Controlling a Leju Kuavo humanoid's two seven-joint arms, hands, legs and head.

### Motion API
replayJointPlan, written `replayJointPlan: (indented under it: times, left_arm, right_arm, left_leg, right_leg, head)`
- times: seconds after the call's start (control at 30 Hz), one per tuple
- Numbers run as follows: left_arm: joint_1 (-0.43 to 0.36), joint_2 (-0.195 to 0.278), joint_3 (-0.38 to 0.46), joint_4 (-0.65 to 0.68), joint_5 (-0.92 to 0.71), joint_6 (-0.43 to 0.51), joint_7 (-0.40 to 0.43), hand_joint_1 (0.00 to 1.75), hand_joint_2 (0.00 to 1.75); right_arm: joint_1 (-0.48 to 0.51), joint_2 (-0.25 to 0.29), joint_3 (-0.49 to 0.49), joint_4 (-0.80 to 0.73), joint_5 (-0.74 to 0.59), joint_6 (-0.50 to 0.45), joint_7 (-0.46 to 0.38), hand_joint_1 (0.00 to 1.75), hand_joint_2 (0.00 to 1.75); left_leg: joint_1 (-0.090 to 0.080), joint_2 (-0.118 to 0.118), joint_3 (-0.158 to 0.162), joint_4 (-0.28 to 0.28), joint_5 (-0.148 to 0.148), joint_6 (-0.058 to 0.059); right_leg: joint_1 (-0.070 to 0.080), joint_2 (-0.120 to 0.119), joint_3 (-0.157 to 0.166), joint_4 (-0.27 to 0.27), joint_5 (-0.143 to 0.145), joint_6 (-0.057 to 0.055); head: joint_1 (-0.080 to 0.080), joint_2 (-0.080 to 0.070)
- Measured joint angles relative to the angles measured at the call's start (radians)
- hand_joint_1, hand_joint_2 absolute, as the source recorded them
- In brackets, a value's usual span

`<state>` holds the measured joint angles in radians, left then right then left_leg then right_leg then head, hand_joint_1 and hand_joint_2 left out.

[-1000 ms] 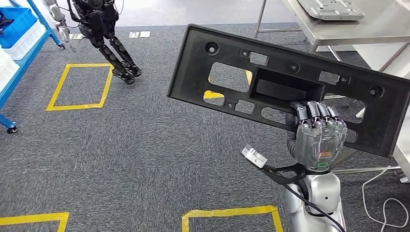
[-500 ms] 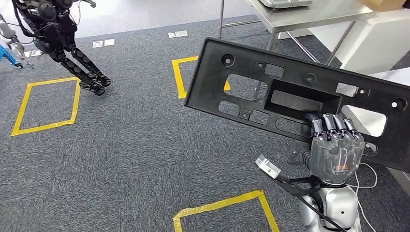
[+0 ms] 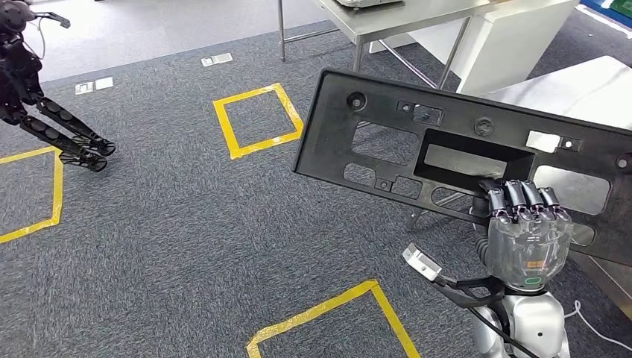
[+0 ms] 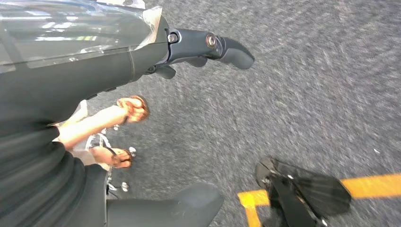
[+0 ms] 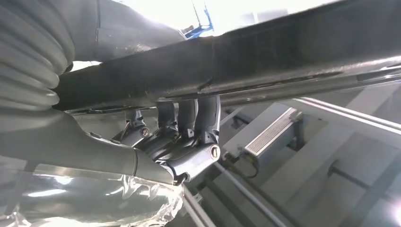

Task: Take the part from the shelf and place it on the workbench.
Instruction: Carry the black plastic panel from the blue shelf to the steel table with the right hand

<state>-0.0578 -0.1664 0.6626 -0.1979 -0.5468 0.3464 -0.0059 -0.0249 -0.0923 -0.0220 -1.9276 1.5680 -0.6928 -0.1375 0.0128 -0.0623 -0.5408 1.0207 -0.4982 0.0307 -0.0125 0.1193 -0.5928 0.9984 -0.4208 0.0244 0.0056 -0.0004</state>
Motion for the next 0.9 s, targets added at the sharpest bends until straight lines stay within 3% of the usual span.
replayJointPlan:
  times: [0.03,0.1,0.17,0.23,0.27,0.3,0.33,0.4,0.47,0.53,0.57,0.63,0.7,0.73,0.77,0.8,0.83,0.9]
  left_arm:
    - [-0.001,-0.001,0.003,0.000,0.000,0.002,0.000,0.00,1.75]
    - [-0.003,-0.004,0.010,0.000,0.001,0.007,-0.001,0.00,1.75]
    - [-0.003,-0.005,0.017,0.000,0.001,0.012,-0.001,0.00,1.75]
    - [-0.002,-0.006,0.020,0.000,0.001,0.017,-0.001,0.00,1.75]
    - [-0.002,-0.006,0.021,0.000,0.001,0.020,-0.001,0.00,1.75]
    - [-0.002,-0.007,0.021,0.000,0.001,0.021,-0.001,0.00,1.75]
    - [-0.002,-0.008,0.021,0.000,0.000,0.022,-0.001,0.00,1.75]
    - [-0.003,-0.010,0.023,0.000,-0.002,0.024,-0.003,0.00,1.75]
    - [-0.003,-0.010,0.025,0.000,-0.012,0.026,-0.004,0.00,1.75]
    - [-0.004,-0.011,0.025,0.000,-0.030,0.024,-0.004,0.00,1.75]
    - [-0.005,-0.010,0.025,0.000,-0.039,0.022,-0.004,0.00,1.75]
    - [-0.006,-0.010,0.024,0.000,-0.054,0.014,-0.004,0.00,1.75]
    - [-0.003,-0.010,0.024,0.000,-0.063,0.006,-0.009,0.00,1.75]
    - [-0.001,-0.010,0.024,0.000,-0.065,0.002,-0.012,0.00,1.75]
    - [0.002,-0.010,0.024,0.000,-0.067,-0.003,-0.016,0.00,1.75]
    - [0.003,-0.010,0.024,0.000,-0.068,-0.006,-0.020,0.00,1.75]
    - [0.004,-0.010,0.024,0.000,-0.069,-0.009,-0.024,0.00,1.75]
    - [0.005,-0.009,0.024,0.000,-0.071,-0.012,-0.027,0.00,1.75]
  right_arm:
    - [-0.007,-0.013,0.003,0.004,-0.003,0.000,0.012,1.75,1.75]
    - [-0.028,-0.042,0.013,0.014,-0.014,0.000,0.028,1.75,1.75]
    - [-0.054,-0.065,0.028,0.030,-0.025,0.000,0.034,1.75,1.75]
    - [-0.073,-0.078,0.043,0.049,-0.027,0.000,0.036,1.75,1.75]
    - [-0.077,-0.082,0.048,0.058,-0.025,0.000,0.038,1.75,1.75]
    - [-0.081,-0.085,0.053,0.065,-0.023,0.000,0.042,1.75,1.75]
    - [-0.086,-0.089,0.058,0.071,-0.019,0.000,0.049,1.75,1.75]
    - [-0.103,-0.094,0.068,0.078,-0.012,0.000,0.066,1.75,1.75]
    - [-0.115,-0.101,0.078,0.085,-0.006,0.000,0.085,1.75,1.75]
    - [-0.116,-0.110,0.081,0.090,-0.003,0.000,0.096,1.75,1.75]
    - [-0.114,-0.115,0.081,0.091,-0.002,0.000,0.098,1.75,1.75]
    - [-0.112,-0.124,0.080,0.093,0.000,0.000,0.098,1.75,1.75]
    - [-0.103,-0.126,0.075,0.092,0.000,0.000,0.083,1.75,1.75]
    - [-0.093,-0.126,0.070,0.090,0.000,0.000,0.070,1.75,1.75]
    - [-0.081,-0.125,0.065,0.088,0.000,0.000,0.054,1.75,1.75]
    - [-0.069,-0.124,0.059,0.085,0.000,0.000,0.039,1.75,1.75]
    - [-0.057,-0.123,0.051,0.079,0.000,0.000,0.024,1.75,1.75]
    - [-0.043,-0.119,0.035,0.064,0.000,0.000,0.003,1.75,1.75]
  left_leg:
    - [-0.001,0.013,0.001,-0.005,0.006,0.007]
    - [-0.002,0.038,0.001,-0.018,0.018,0.022]
    - [-0.004,0.064,-0.001,-0.023,0.024,0.029]
    - [-0.006,0.093,-0.006,-0.023,0.025,0.030]
    - [-0.007,0.107,-0.007,-0.023,0.025,0.029]
    - [-0.007,0.119,-0.007,-0.022,0.025,0.029]
    - [-0.007,0.130,-0.007,-0.022,0.024,0.028]
    - [-0.012,0.150,-0.005,-0.018,0.019,0.020]
    - [-0.019,0.169,-0.003,-0.013,0.014,0.010]
    - [-0.018,0.187,-0.002,-0.011,0.010,0.001]
    - [-0.014,0.180,-0.003,-0.004,0.002,-0.004]
    - [-0.006,0.131,-0.028,0.057,-0.041,-0.014]
    - [-0.003,0.079,-0.086,0.185,-0.106,-0.017]
    - [-0.003,0.070,-0.115,0.243,-0.126,-0.016]
    - [-0.003,0.066,-0.132,0.273,-0.128,-0.014]
    - [-0.003,0.062,-0.133,0.268,-0.111,-0.010]
    - [-0.003,0.055,-0.115,0.223,-0.077,-0.006]
    - [-0.002,0.014,-0.055,0.090,-0.011,0.003]
  right_leg:
    - [-0.001,0.003,-0.006,0.001,0.002,0.007]
    - [0.000,-0.034,-0.031,0.034,-0.015,0.012]
    - [0.001,-0.089,-0.087,0.144,-0.068,0.007]
    - [-0.001,-0.105,-0.143,0.270,-0.114,0.009]
    - [-0.003,-0.108,-0.149,0.293,-0.118,0.015]
    - [-0.005,-0.113,-0.133,0.274,-0.108,0.024]
    - [-0.008,-0.124,-0.098,0.217,-0.086,0.034]
    - [-0.008,-0.174,-0.016,0.074,-0.046,0.043]
    - [-0.002,-0.199,0.020,0.008,-0.032,0.032]
    - [-0.002,-0.174,0.017,0.006,-0.028,0.017]
    - [-0.005,-0.162,0.017,0.005,-0.026,0.013]
    - [-0.010,-0.138,0.017,0.004,-0.022,-0.001]
    - [-0.008,-0.116,0.016,0.004,-0.020,-0.011]
    - [-0.005,-0.103,0.015,0.004,-0.020,-0.013]
    - [-0.003,-0.089,0.015,0.004,-0.019,-0.014]
    - [-0.001,-0.075,0.015,0.005,-0.019,-0.015]
    - [-0.001,-0.061,0.016,0.006,-0.018,-0.015]
    - [0.002,-0.036,0.014,0.008,-0.018,-0.014]
  head:
    - [0.000,0.000]
    - [0.002,0.000]
    - [0.006,0.000]
    - [0.008,0.000]
    - [0.008,0.000]
    - [0.009,0.000]
    - [0.009,0.000]
    - [0.010,0.000]
    - [0.008,0.000]
    - [0.005,0.000]
    - [0.005,0.000]
    - [0.004,0.000]
    - [0.003,0.000]
    - [0.003,0.000]
    - [0.003,0.000]
    - [0.003,0.000]
    - [0.003,0.000]
    - [0.004,0.000]
